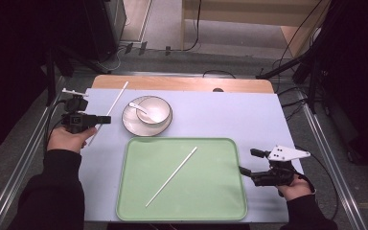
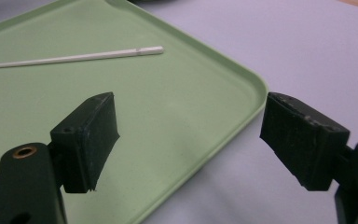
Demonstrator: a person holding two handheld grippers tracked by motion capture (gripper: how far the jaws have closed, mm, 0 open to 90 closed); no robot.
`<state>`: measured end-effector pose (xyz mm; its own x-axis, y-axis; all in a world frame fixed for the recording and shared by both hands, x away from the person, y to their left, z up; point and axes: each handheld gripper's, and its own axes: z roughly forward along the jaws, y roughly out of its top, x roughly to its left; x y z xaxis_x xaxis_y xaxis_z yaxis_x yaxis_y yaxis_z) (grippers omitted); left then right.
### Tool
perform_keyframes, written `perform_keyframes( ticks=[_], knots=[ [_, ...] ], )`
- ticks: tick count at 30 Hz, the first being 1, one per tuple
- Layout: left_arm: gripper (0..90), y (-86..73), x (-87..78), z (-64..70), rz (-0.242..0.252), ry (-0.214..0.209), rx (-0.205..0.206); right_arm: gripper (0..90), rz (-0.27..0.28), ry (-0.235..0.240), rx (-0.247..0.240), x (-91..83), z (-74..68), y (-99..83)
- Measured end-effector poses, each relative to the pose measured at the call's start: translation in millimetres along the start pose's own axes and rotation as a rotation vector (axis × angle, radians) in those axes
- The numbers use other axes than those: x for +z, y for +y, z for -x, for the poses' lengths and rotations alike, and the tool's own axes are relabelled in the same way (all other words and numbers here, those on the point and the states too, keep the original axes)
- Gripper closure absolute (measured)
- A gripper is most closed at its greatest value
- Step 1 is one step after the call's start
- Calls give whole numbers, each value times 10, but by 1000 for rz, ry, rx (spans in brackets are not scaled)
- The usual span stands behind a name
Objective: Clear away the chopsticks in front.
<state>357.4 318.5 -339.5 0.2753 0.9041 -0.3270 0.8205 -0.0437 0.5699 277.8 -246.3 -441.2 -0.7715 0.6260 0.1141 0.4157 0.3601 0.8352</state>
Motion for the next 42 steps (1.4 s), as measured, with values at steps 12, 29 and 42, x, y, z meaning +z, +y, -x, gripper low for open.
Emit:
perform_keyframes(
  ticks=[12,29,42],
  knots=[
    [860,-299,-133,456,-9,-89,88,195,-1,13,-5,74,18,51],
    [860,-776,104,840,-37,-167,144,195,-5,19,-10,102,17,71],
    [859,-1169,477,1091,-122,-217,165,195,-6,24,-17,102,7,75]
  ],
)
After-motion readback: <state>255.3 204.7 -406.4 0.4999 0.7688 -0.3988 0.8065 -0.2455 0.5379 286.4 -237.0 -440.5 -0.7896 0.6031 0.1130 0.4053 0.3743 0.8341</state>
